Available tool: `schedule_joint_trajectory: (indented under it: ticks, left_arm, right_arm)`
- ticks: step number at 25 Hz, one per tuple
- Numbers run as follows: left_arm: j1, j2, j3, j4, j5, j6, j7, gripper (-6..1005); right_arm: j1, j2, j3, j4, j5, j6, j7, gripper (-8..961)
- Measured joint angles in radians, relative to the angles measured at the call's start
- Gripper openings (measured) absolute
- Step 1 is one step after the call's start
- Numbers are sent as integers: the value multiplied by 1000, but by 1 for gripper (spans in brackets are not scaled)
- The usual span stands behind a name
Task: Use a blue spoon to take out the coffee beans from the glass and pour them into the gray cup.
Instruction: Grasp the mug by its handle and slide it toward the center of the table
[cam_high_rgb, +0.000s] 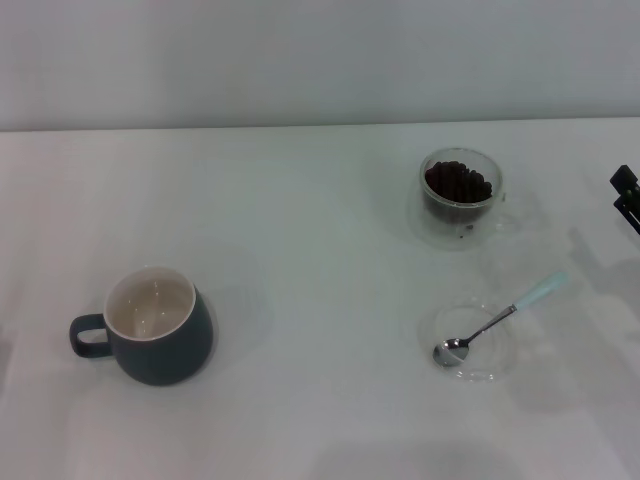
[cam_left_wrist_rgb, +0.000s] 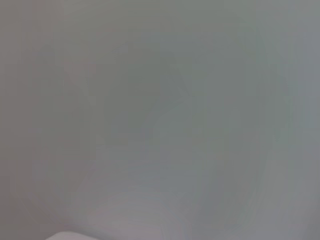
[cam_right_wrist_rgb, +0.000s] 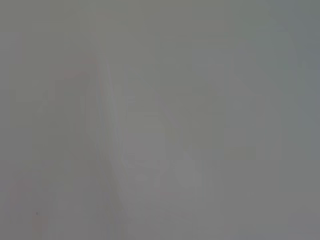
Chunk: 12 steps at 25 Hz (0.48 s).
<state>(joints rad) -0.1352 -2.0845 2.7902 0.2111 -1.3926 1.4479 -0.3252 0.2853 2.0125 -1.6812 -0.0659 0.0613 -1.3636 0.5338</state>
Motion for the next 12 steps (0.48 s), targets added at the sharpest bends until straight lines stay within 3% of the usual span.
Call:
schedule_joint_trajectory:
  ticks: [12]
  left_arm:
    - [1, 4, 0, -19, 53, -1, 0, 771]
  right_arm:
    - [8, 0, 0, -1, 0, 2, -1, 784]
